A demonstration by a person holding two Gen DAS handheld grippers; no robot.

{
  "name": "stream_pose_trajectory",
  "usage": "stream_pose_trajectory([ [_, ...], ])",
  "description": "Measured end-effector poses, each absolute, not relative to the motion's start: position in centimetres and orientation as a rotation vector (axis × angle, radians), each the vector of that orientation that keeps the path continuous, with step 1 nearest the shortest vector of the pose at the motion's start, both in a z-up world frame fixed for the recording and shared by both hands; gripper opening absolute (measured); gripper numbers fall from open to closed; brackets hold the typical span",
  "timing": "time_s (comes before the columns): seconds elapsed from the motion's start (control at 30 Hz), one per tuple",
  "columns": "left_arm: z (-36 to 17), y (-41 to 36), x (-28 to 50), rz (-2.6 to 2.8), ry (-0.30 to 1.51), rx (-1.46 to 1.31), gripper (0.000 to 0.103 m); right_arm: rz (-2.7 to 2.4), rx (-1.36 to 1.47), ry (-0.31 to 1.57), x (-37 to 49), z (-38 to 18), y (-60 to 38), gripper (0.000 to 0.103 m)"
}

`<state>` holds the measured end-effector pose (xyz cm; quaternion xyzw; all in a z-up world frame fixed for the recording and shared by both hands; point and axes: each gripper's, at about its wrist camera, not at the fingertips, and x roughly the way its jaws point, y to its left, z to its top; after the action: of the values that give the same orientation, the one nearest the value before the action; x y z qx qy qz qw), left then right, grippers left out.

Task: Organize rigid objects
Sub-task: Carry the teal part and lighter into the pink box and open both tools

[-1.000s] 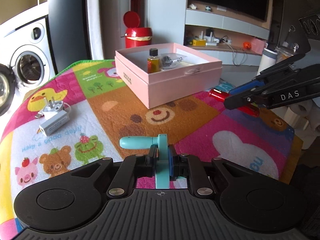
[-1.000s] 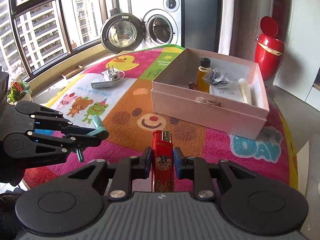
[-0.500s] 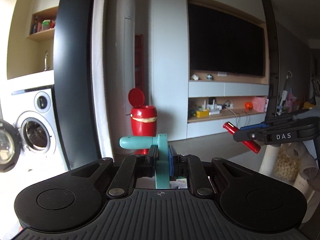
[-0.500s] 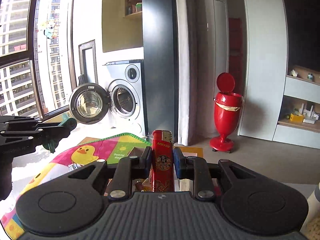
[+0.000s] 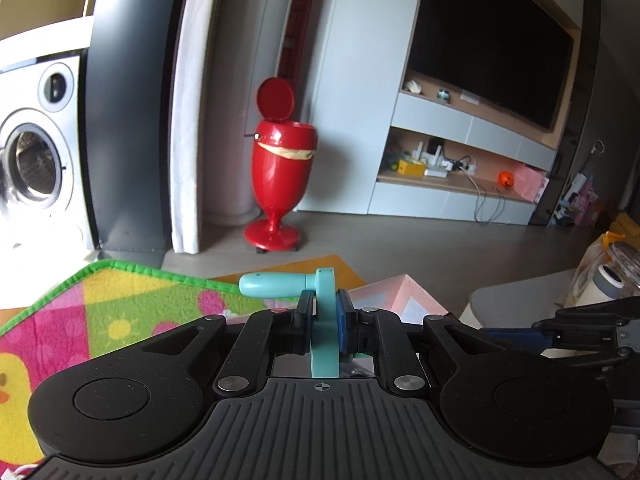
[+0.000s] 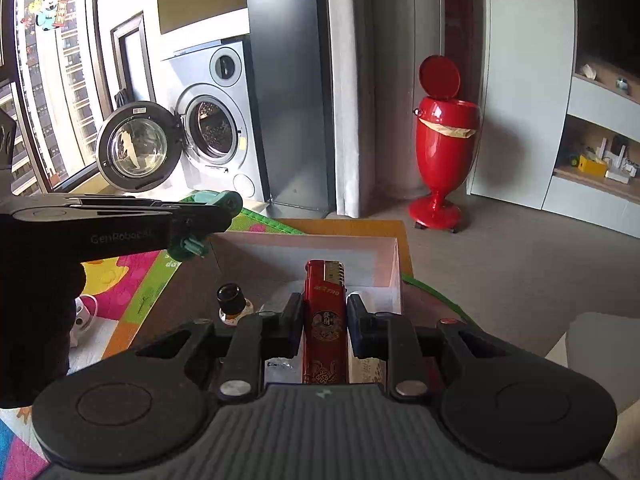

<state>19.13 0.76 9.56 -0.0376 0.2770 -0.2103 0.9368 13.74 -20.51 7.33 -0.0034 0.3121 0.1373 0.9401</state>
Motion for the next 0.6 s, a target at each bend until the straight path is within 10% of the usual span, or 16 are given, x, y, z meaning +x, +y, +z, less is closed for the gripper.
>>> stream_pose_trajectory([
  [0.23, 7.4, 1.6, 21.0, -0.433, 0.687, -0.174, 0.016, 0.282, -0.009, 0.675, 13.6, 4.6, -19.9, 0.026],
  [0.6, 9.0, 13.7, 10.3, -0.215, 0.552, -0.183, 0.016, 0.307, -0.123, 0.544, 6.1, 5.3, -19.8, 0.062],
])
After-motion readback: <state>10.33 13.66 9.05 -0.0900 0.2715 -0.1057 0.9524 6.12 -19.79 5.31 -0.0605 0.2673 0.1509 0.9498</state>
